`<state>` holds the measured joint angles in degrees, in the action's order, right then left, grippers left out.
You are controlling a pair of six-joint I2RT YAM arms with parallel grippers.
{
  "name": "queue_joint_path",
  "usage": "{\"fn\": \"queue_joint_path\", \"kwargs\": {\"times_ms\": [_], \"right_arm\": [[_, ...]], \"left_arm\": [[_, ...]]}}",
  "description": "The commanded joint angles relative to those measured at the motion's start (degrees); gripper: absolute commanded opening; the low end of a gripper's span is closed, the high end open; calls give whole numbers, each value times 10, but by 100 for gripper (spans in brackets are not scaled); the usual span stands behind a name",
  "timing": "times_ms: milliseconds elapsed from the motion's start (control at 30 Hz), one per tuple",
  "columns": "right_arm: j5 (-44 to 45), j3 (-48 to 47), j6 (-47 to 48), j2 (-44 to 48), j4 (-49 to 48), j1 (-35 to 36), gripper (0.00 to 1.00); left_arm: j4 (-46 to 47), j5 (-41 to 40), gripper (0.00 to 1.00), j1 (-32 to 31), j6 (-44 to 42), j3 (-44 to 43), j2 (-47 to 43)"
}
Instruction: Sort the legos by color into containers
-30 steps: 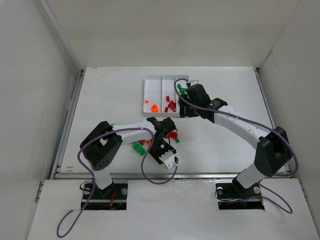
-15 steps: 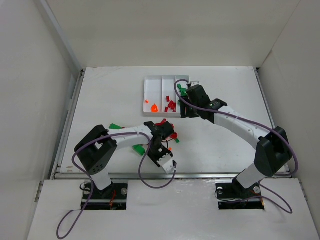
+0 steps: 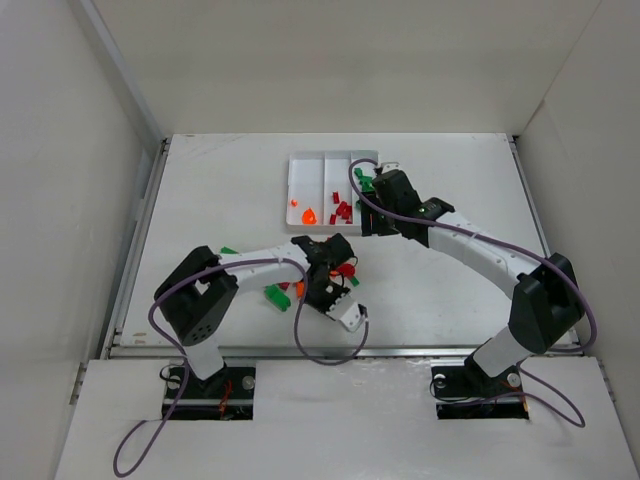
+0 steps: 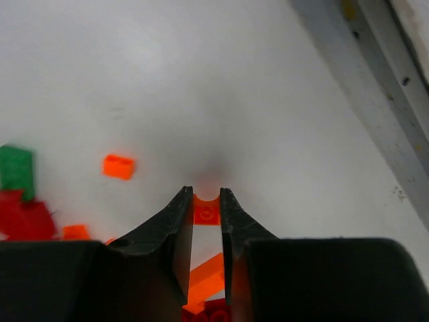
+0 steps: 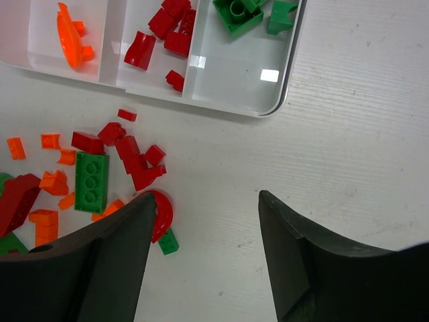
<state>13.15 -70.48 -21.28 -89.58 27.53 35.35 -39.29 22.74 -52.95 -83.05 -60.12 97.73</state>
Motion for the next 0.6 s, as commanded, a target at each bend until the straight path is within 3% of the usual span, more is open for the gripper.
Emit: {"fn": "queue_joint_path", "kwargs": {"times_ms": [0,200,300,433,567], "right_arm": [[11,-6,-9,27,-20,4,68],[66,-34,-64,27,-9,-2,68],[73,-34,-76,34,-18,-23,68],[79,-50,-66,19,-30,-37,68],[72,-88,-42,-19,-25,-43,68]], "left_arm": [[2,55,0,33,98,-78,-2],[98,79,0,146,342,-163,3],[164,32,0,186,455,-194,21],[204,-12,0,235,543,-258,71],[209,-20,0,266,562,-318,128]]}}
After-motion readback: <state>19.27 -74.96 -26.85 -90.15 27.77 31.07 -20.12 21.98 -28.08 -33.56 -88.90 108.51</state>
